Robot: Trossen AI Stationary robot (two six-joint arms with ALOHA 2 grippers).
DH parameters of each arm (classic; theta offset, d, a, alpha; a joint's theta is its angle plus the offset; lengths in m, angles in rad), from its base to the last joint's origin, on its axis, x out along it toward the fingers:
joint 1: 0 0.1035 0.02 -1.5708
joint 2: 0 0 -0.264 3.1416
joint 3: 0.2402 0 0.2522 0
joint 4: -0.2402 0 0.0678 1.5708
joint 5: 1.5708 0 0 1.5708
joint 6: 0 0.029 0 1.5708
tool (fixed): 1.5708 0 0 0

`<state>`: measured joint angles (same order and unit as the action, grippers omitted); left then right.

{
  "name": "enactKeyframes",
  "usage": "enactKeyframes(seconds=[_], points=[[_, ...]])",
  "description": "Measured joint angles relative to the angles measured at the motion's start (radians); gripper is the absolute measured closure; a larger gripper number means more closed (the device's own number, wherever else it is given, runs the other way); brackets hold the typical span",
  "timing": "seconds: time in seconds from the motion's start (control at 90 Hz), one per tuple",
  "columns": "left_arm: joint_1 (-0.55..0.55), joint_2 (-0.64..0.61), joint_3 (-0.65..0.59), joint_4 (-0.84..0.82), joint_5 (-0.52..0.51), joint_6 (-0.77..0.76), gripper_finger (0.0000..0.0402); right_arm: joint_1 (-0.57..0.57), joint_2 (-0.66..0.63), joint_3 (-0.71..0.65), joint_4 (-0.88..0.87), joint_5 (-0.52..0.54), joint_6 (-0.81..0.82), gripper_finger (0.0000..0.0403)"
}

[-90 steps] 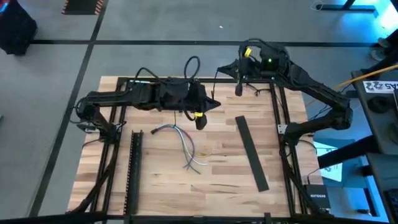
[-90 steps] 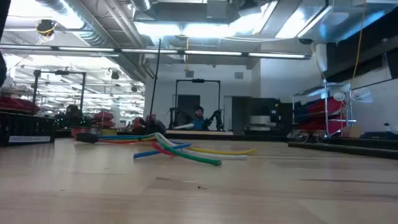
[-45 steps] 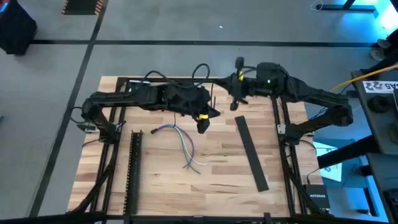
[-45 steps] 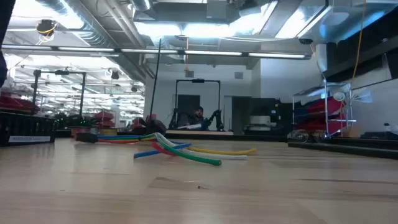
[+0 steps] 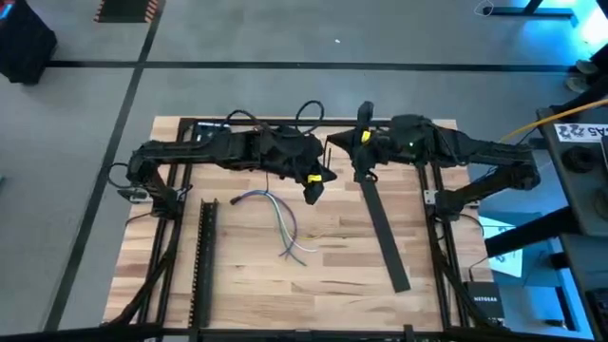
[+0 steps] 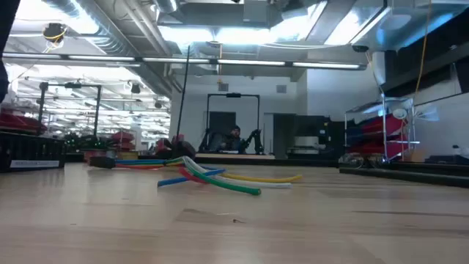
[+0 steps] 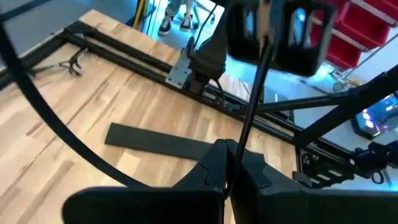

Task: Ziptie cables
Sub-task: Insert the black zip tie tail into the locking head

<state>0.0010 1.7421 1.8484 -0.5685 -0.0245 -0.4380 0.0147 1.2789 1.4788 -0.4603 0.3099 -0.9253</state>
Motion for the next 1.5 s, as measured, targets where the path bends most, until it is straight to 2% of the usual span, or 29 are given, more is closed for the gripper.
enactKeyframes(seconds=[0.222,0.411,0.767,0.967,1.5], points=[[0.000,0.002,0.000,0.007,0.000,-0.006,0.0401,0.002,0.000,0.000,0.001,-0.001,-0.001,0.0403],[0.000,0.001,0.000,0.004,0.000,-0.013,0.0401,0.035,0.000,0.000,0.002,0.065,-0.077,0.0403],[0.002,0.001,0.000,0.004,0.000,-0.025,0.0401,0.044,0.000,0.000,0.002,0.068,-0.107,0.0403],[0.002,0.001,0.000,0.004,0.000,-0.026,0.0401,0.060,0.000,0.000,0.002,0.108,-0.143,0.0403],[0.005,0.000,0.000,0.009,0.000,-0.053,0.0401,0.060,0.019,0.000,-0.003,0.109,-0.209,0.0403]])
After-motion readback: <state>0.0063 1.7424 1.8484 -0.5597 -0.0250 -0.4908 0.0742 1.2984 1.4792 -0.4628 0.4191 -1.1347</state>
